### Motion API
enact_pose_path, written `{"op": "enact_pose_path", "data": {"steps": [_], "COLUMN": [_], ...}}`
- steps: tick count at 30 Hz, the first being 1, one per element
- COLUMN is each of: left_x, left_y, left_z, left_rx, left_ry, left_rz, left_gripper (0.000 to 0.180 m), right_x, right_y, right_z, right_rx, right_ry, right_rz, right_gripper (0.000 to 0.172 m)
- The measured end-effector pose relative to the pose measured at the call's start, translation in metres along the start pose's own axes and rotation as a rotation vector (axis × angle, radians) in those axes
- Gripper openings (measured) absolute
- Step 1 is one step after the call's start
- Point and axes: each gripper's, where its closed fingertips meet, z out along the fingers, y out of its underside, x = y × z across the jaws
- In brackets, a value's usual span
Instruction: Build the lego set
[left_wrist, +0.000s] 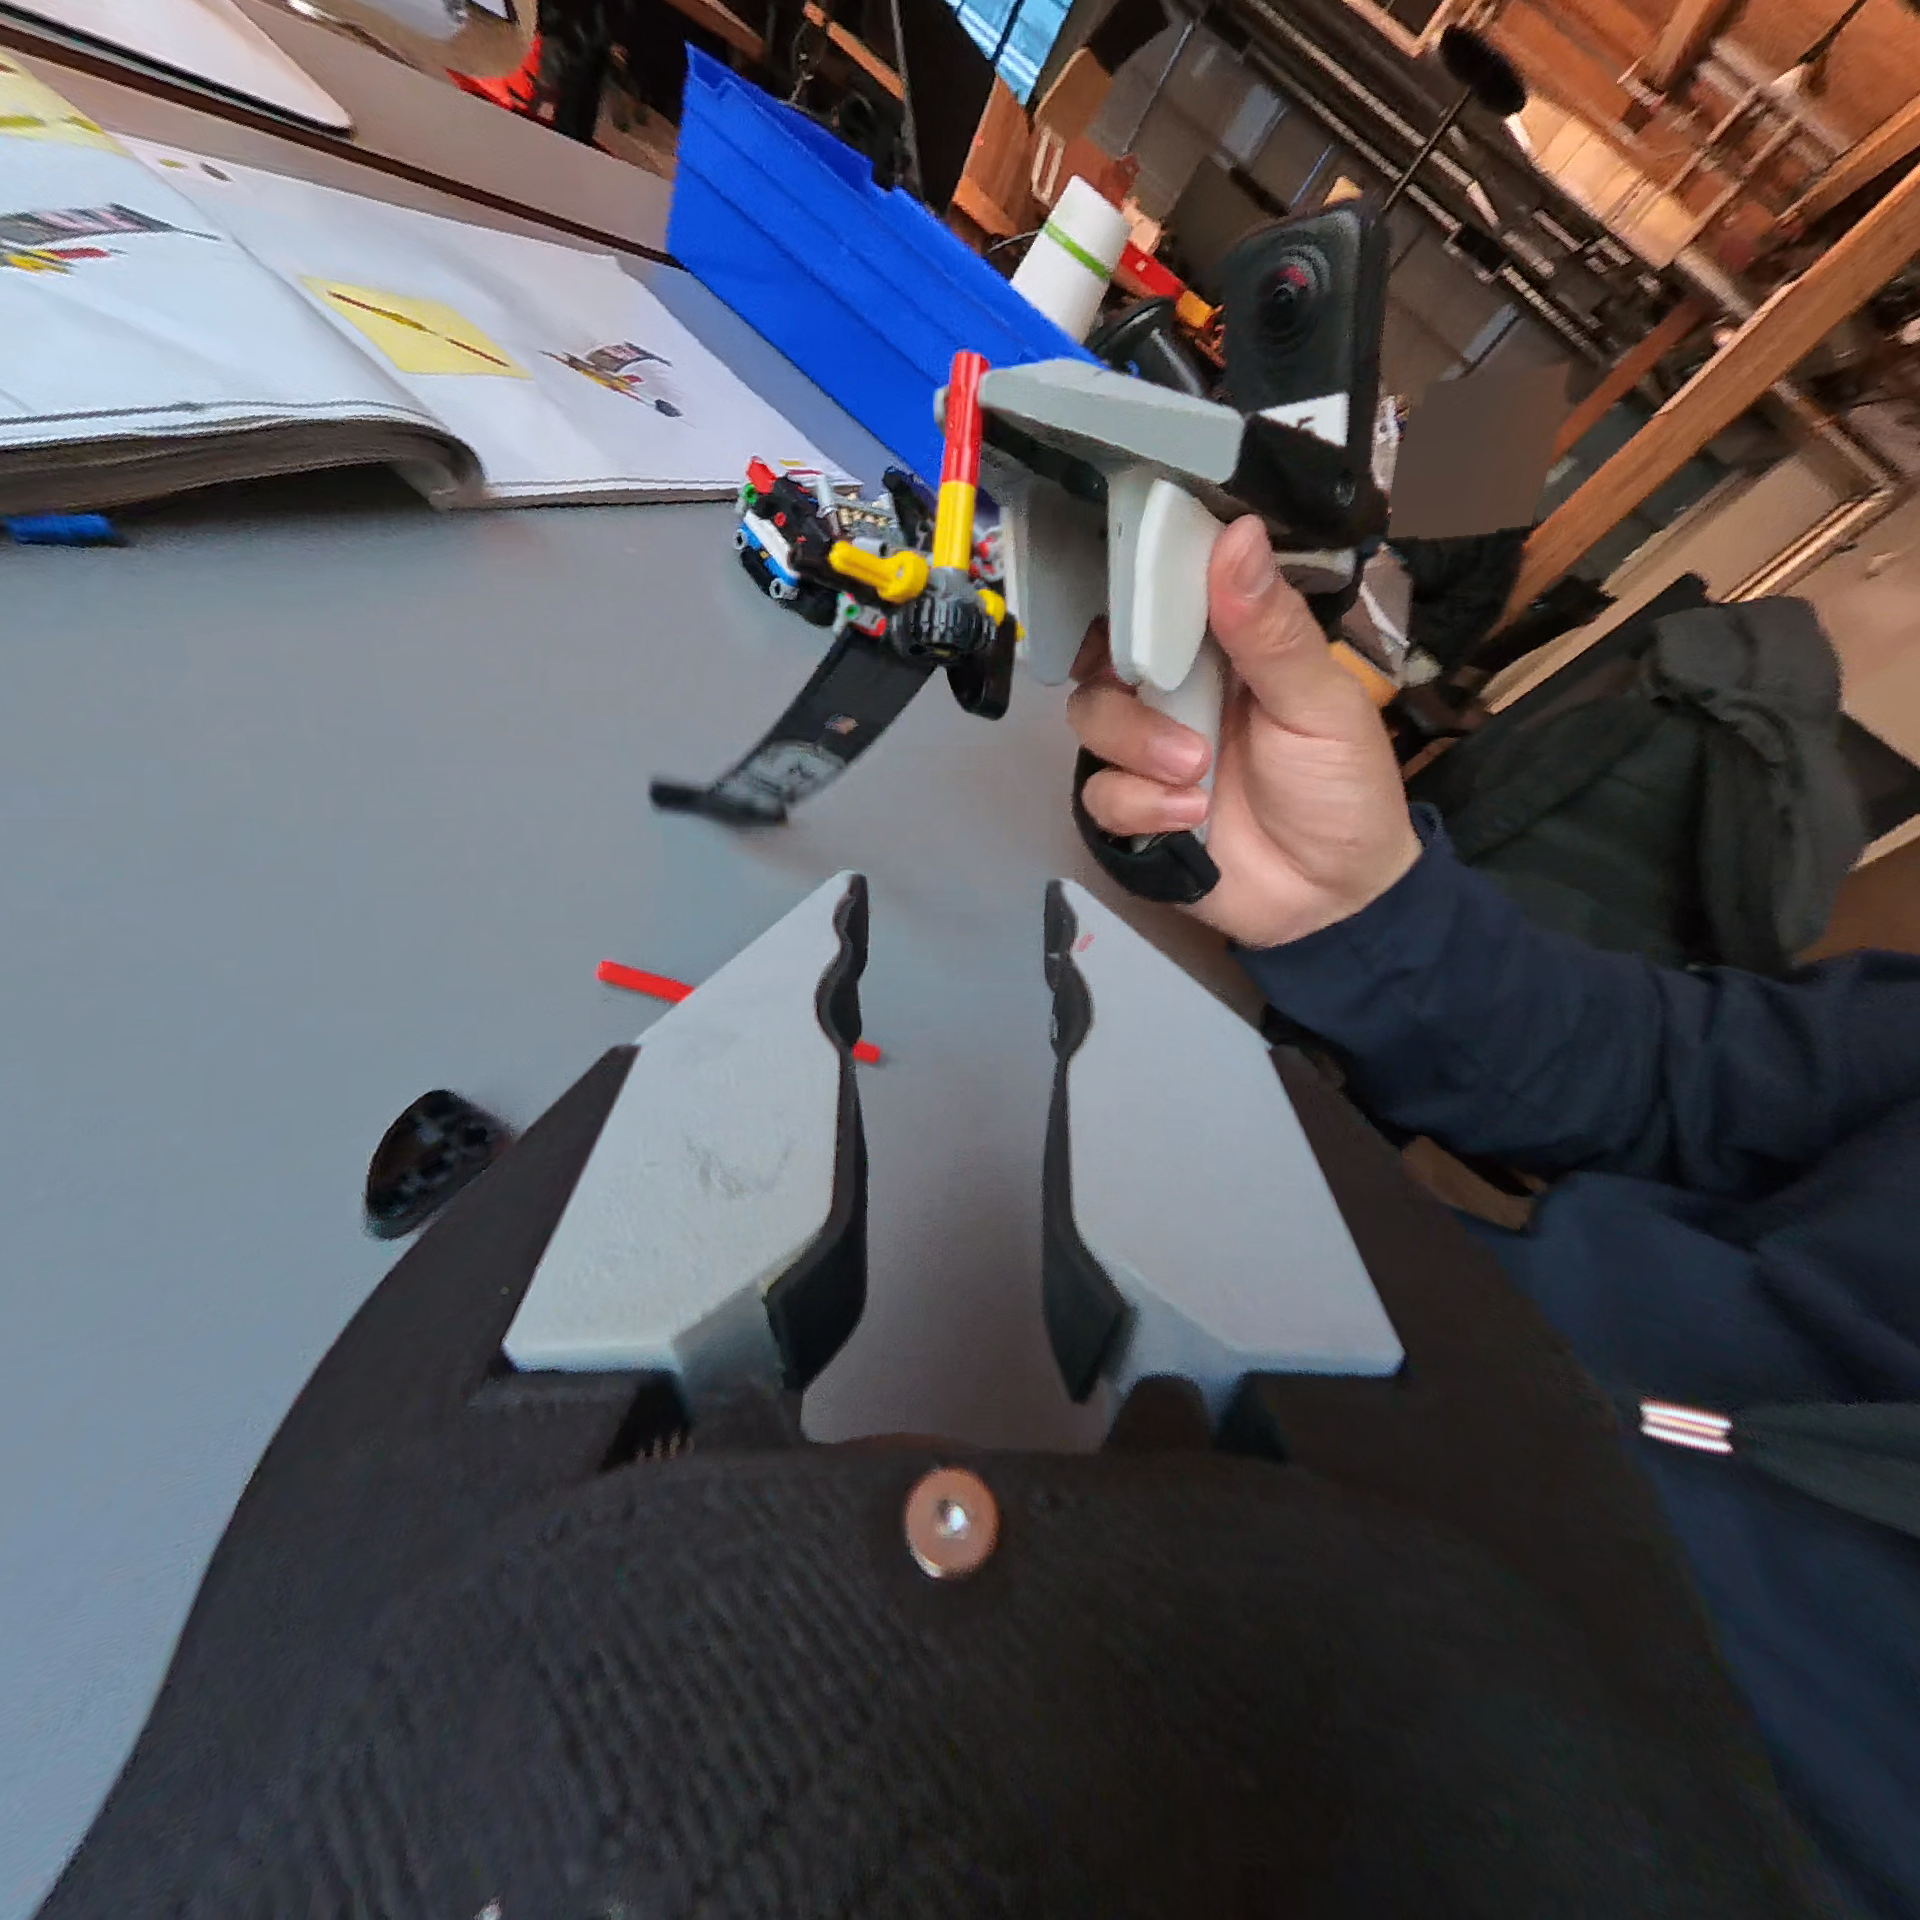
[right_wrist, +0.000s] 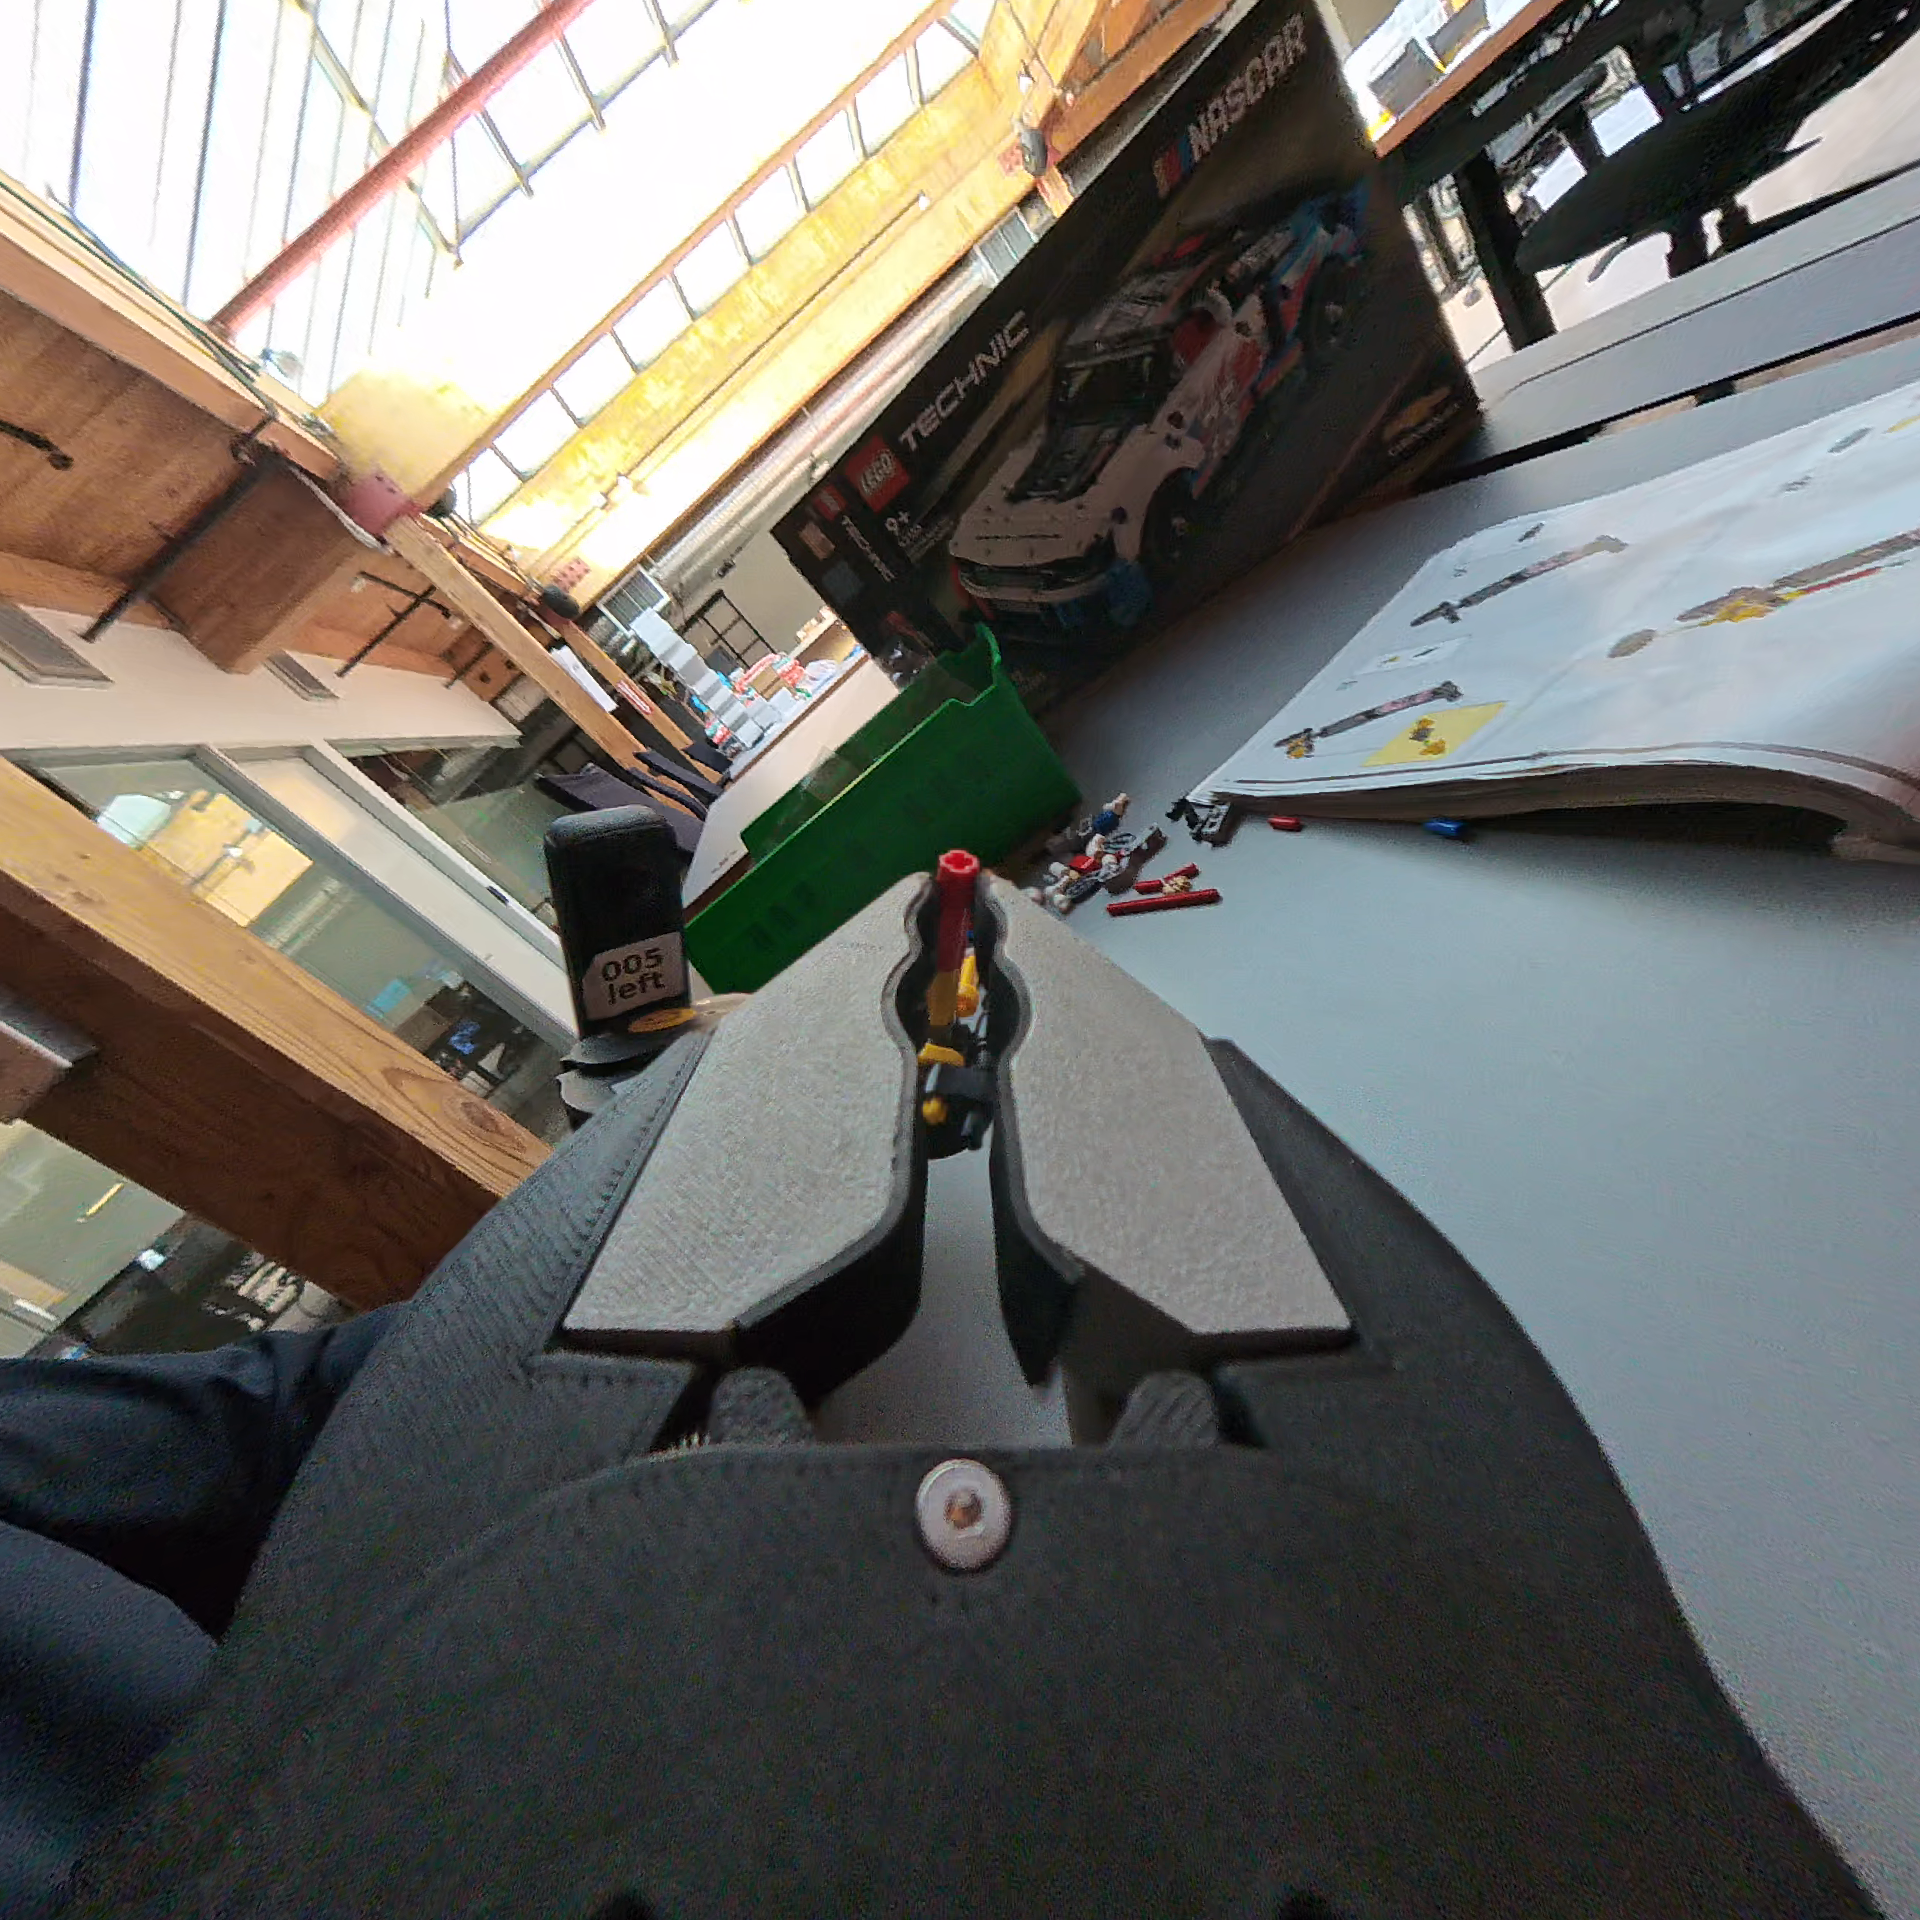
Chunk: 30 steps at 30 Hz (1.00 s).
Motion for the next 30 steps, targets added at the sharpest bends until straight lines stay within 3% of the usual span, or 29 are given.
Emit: {"op": "enact_pose_path", "data": {"steps": [10,18,21,25,30], "left_x": [0.020,0.018,0.017,0.014,-0.013], "left_y": [-0.021,-0.022,-0.024,-0.028,-0.033], "left_z": [0.003,0.008,0.011,0.020,0.015], "left_rx": [0.102,0.064,0.044,-0.027,-0.232], "left_ry": [0.277,0.228,0.168,0.073,-0.219], "left_rz": [-0.306,-0.290,-0.228,-0.117,0.251], "left_gripper": [0.042,0.031,0.021,0.019,0.019], "right_x": [-0.028,-0.034,-0.039,-0.037,-0.015], "right_y": [0.020,0.028,0.025,0.018,0.028], "right_z": [0.019,0.013,0.009,0.004,-0.004], "right_rx": [0.044,0.049,0.054,0.075,-0.046], "right_ry": [-0.127,-0.233,-0.276,-0.305,-0.247], "right_rz": [0.057,0.224,0.228,0.237,0.193], "right_gripper": [0.002,0.003,0.003,0.003,0.000]}}
